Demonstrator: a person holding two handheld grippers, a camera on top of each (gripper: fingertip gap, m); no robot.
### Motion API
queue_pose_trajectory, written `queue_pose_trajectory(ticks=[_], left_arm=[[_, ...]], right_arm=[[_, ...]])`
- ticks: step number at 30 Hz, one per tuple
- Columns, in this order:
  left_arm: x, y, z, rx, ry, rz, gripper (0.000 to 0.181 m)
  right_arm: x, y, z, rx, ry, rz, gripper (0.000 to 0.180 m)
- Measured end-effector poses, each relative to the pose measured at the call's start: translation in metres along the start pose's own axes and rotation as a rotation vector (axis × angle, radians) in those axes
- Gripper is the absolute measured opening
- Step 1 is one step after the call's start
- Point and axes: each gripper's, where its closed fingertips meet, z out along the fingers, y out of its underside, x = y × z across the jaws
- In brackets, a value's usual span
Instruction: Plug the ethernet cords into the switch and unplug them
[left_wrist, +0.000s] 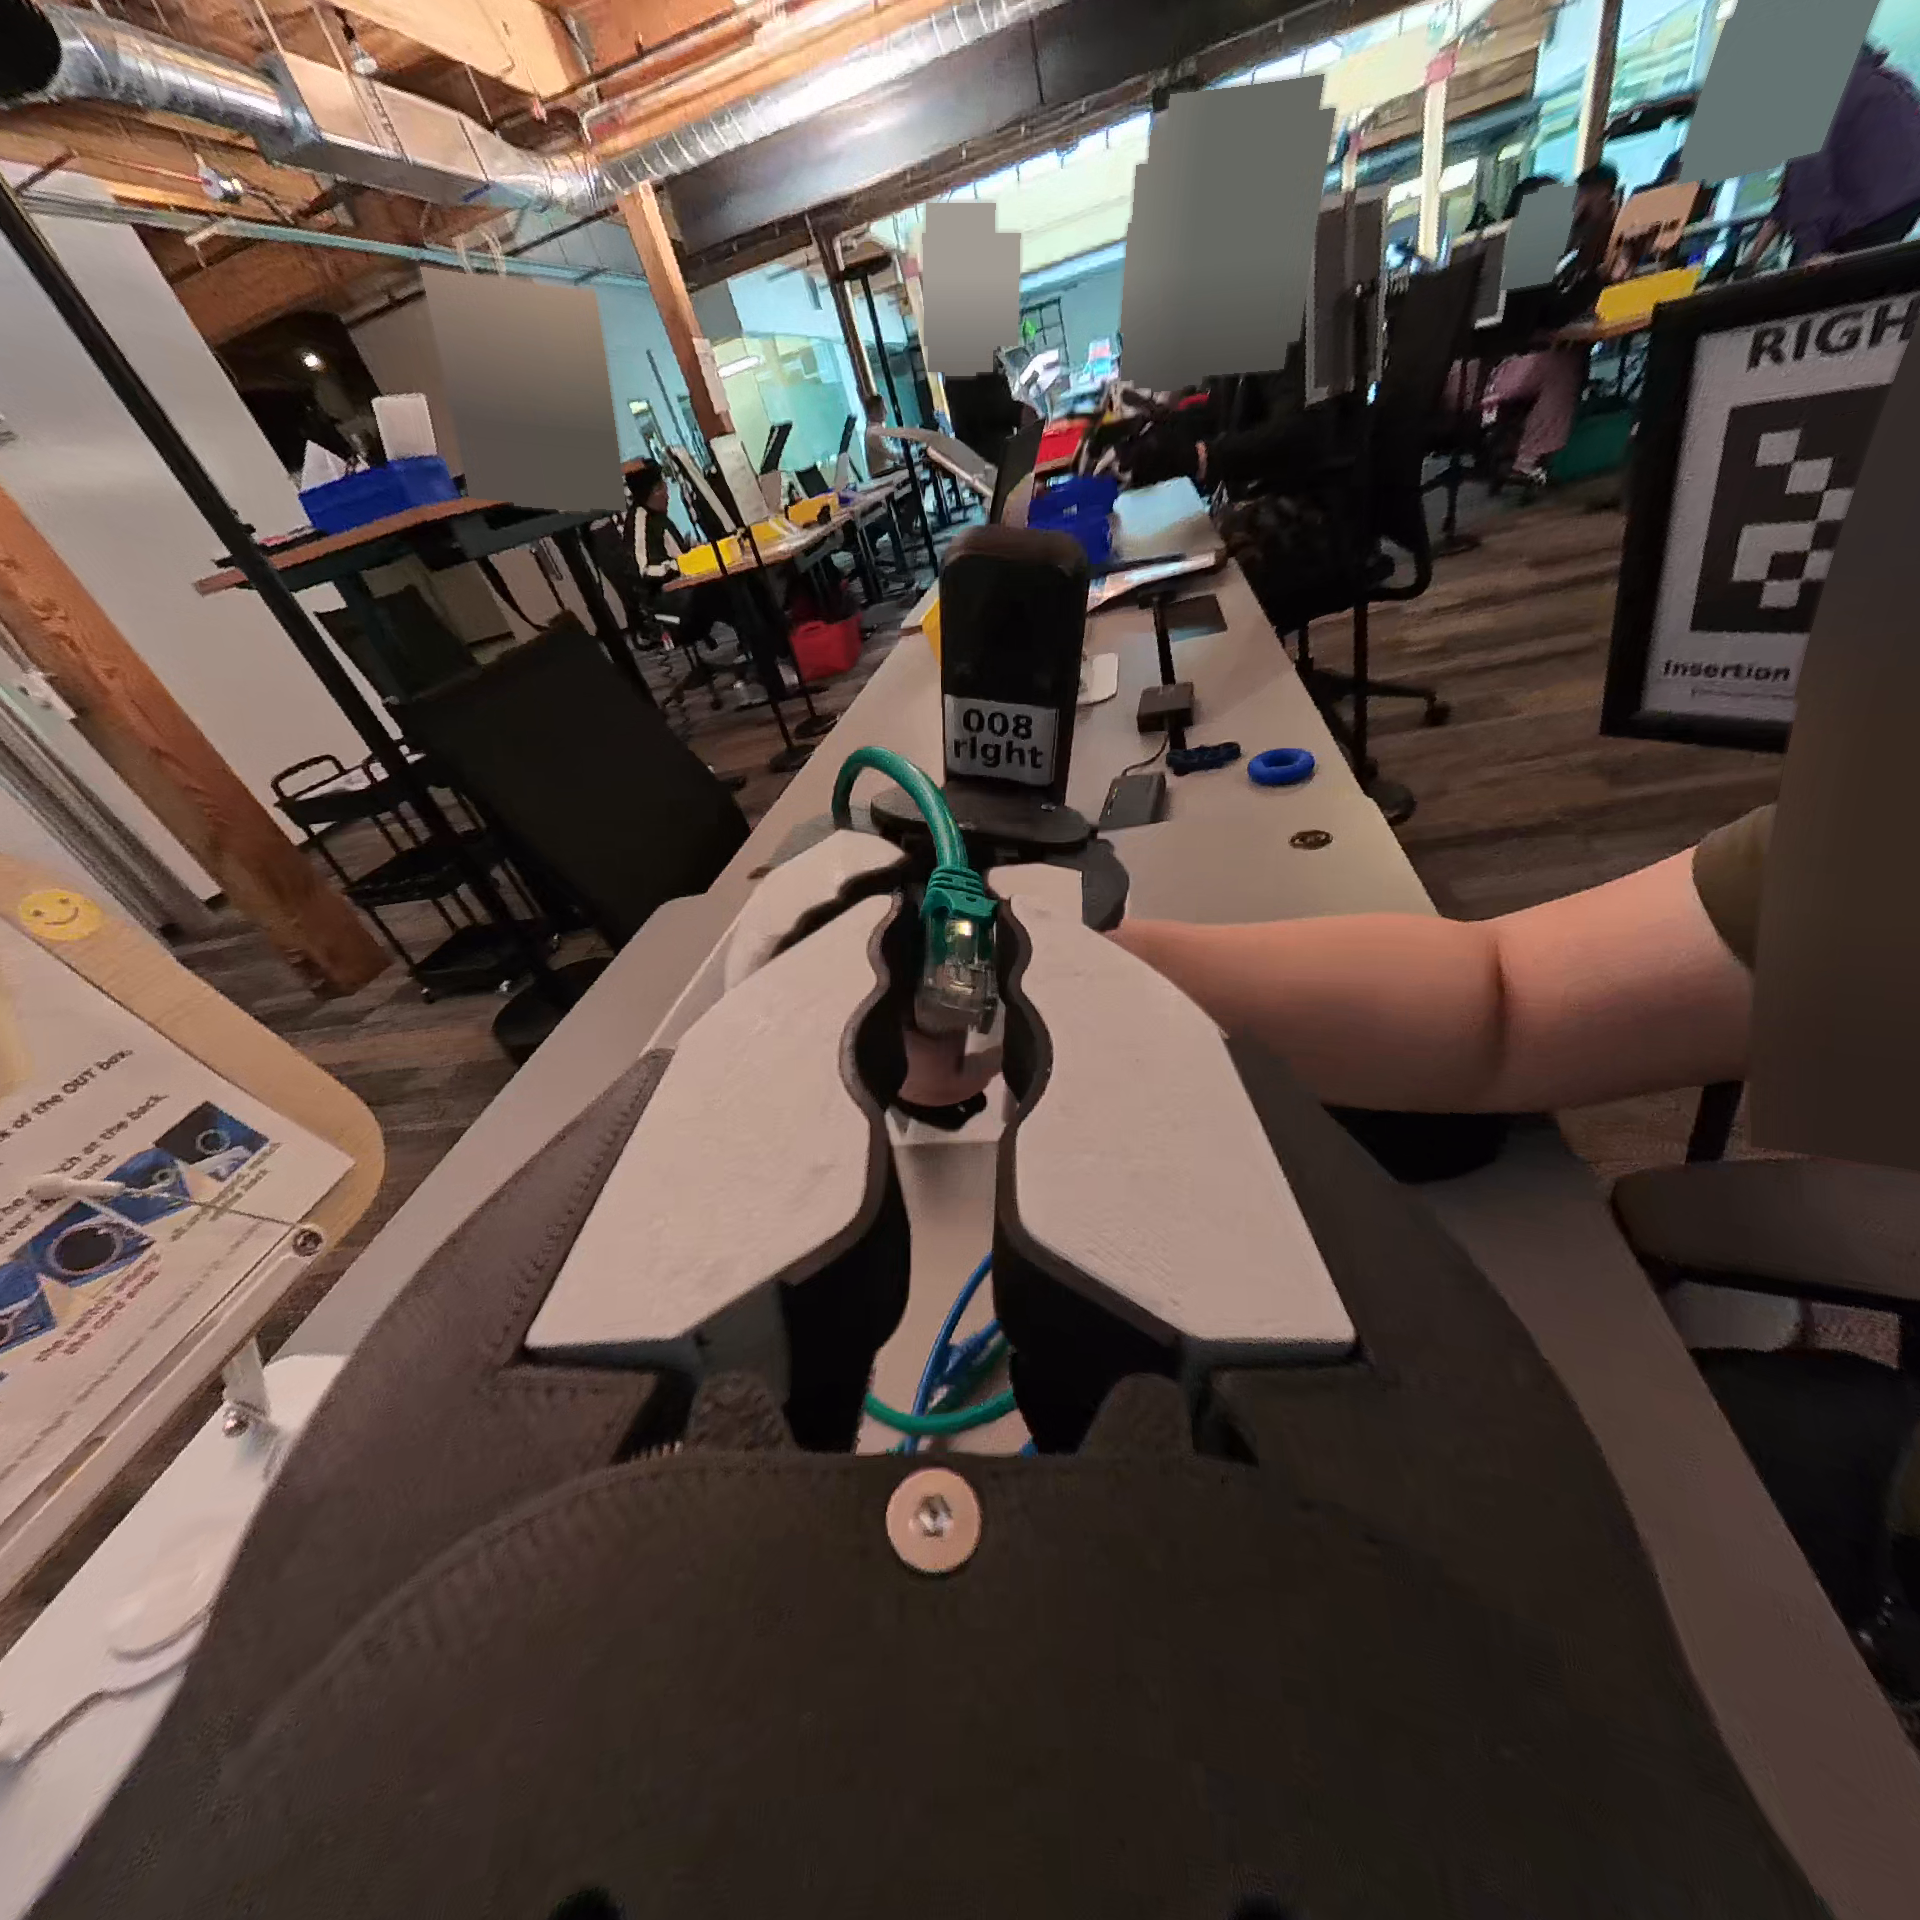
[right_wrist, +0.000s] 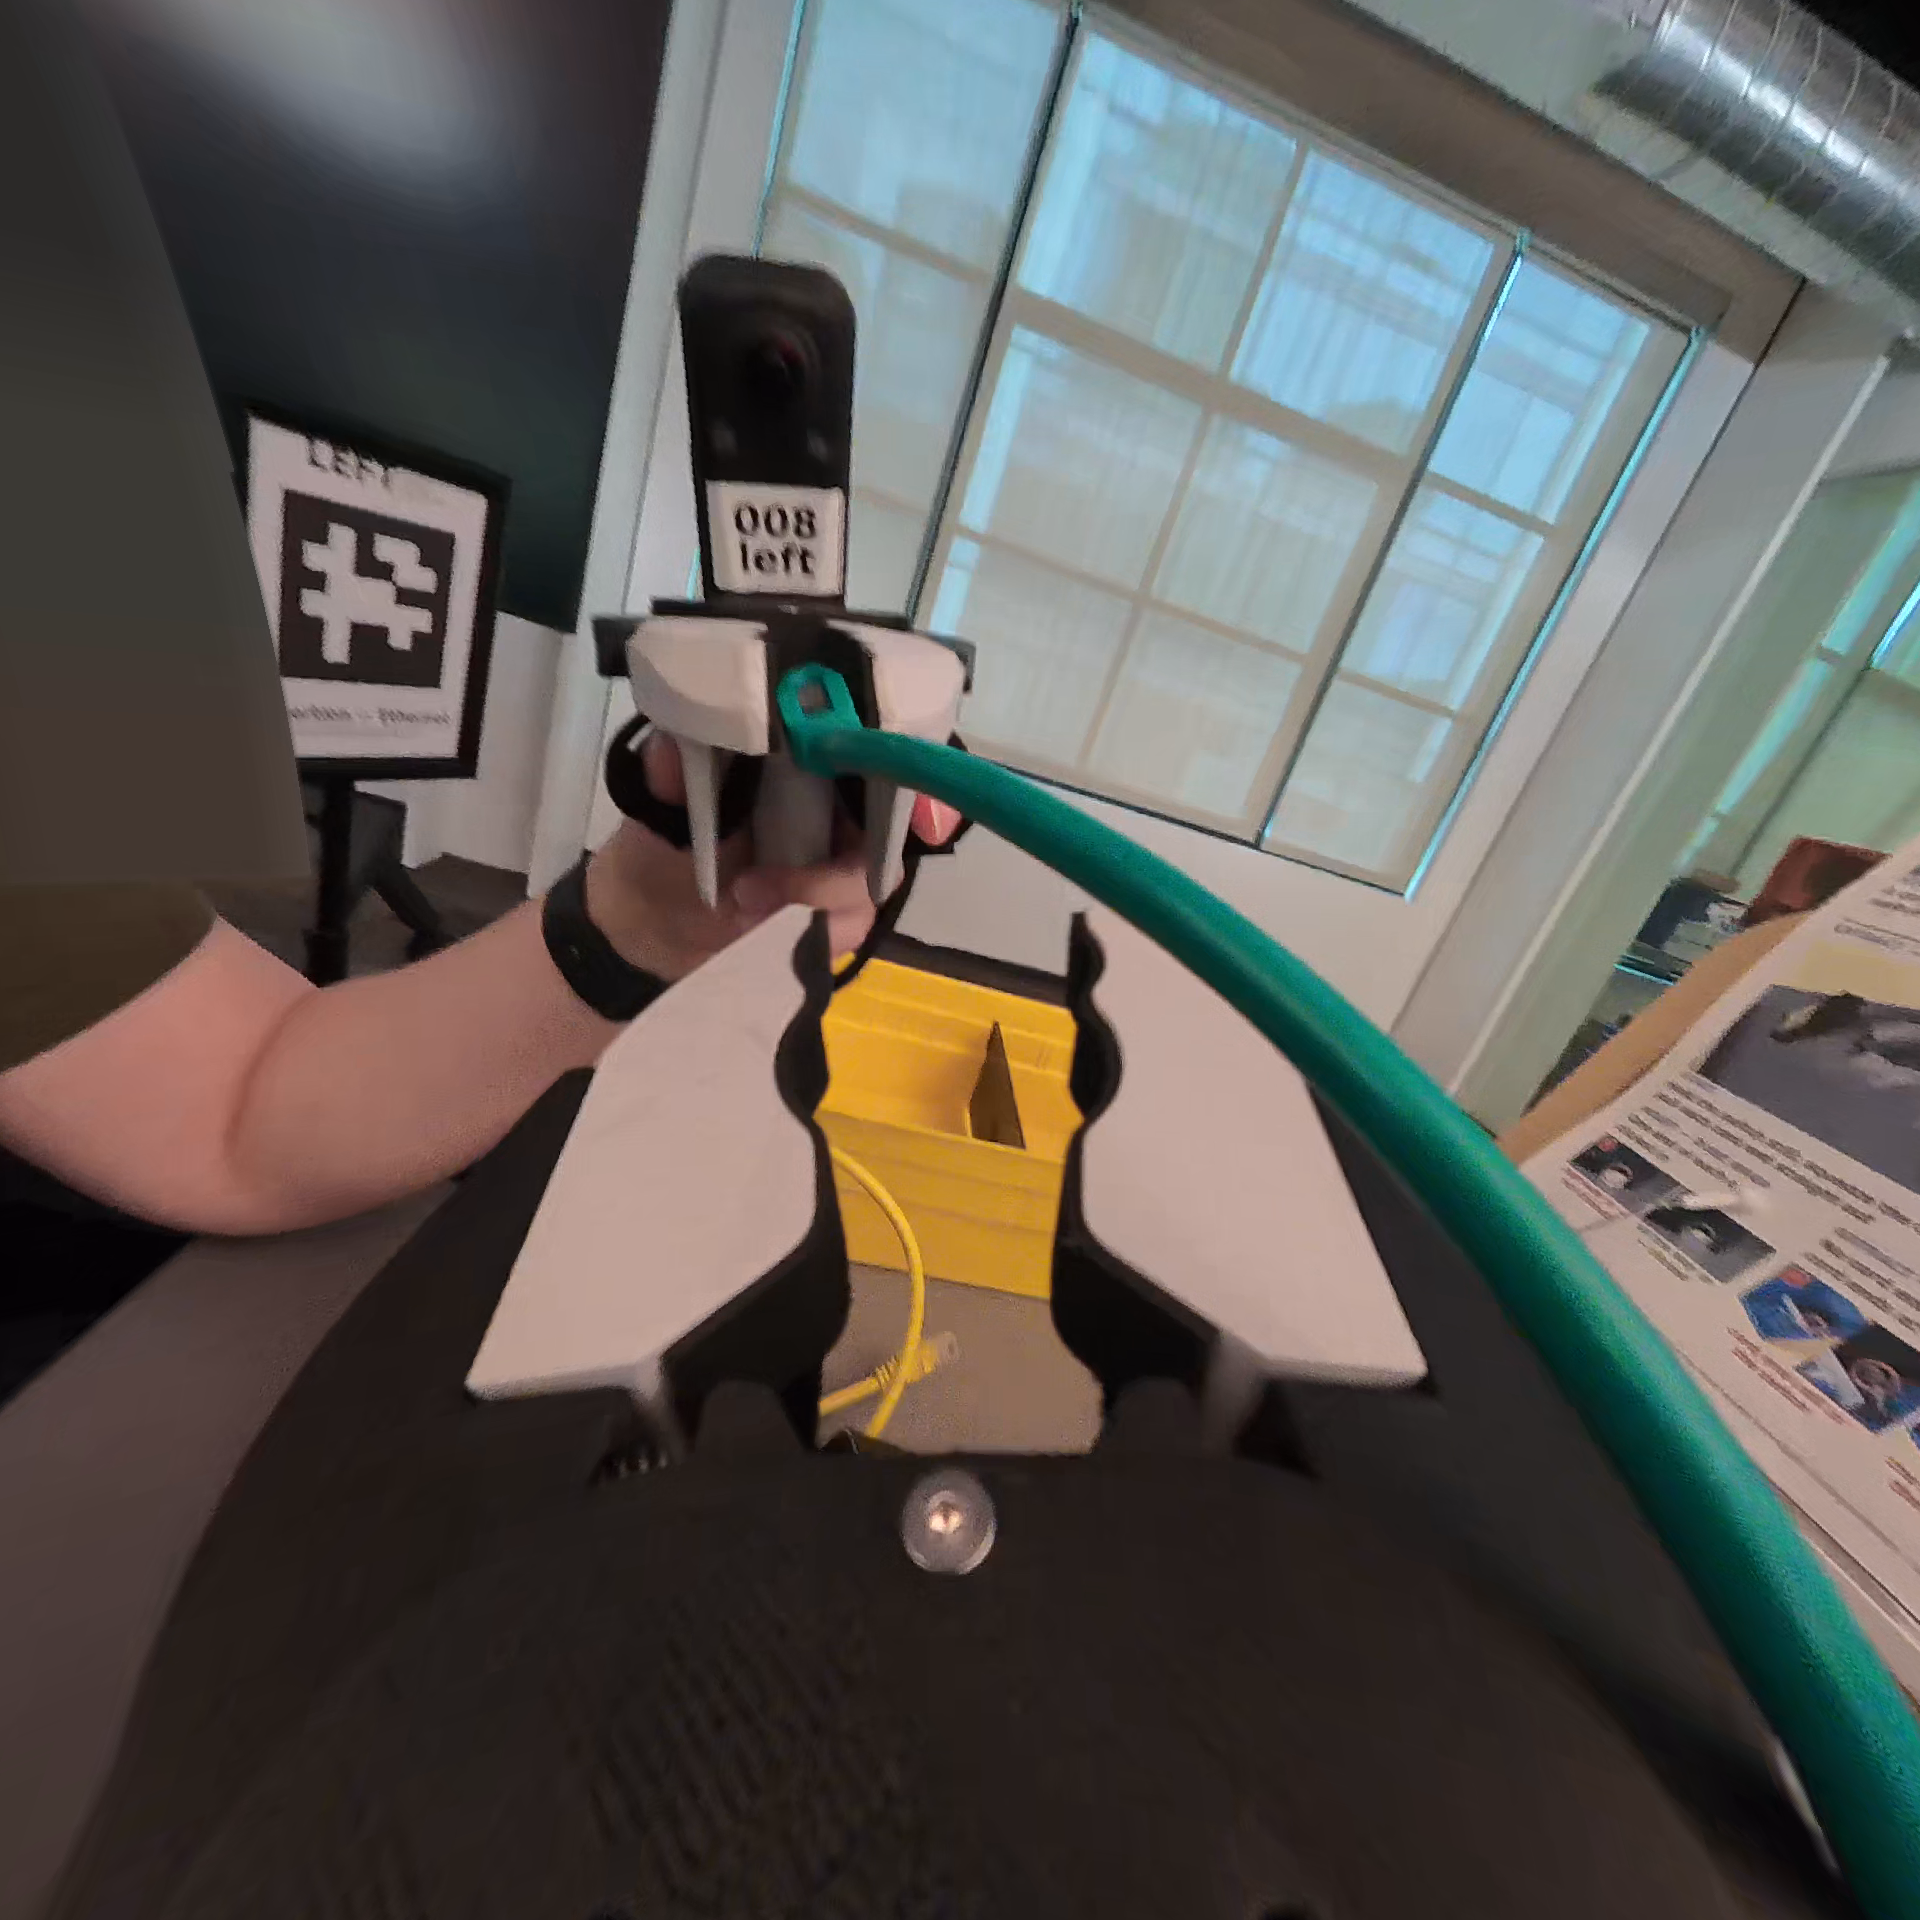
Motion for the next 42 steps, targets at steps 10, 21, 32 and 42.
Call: queue_pose_trajectory(ticks=[10,21,32,42], left_arm=[[0.005,0.014,0.005,-0.081,0.046,-0.031,0.013],[0.0,0.023,0.001,-0.129,0.024,-0.01,0.013],[-0.004,0.024,0.001,-0.133,0.017,-0.026,0.013],[-0.019,0.037,0.001,-0.16,-0.026,-0.099,0.014]], right_arm=[[-0.026,-0.045,-0.013,0.33,-0.223,0.197,0.039],[-0.018,-0.012,-0.005,-0.089,-0.074,-0.034,0.013],[-0.017,-0.011,-0.004,-0.083,-0.087,0.028,0.011],[-0.003,0.004,-0.004,-0.121,-0.026,0.044,0.007]])
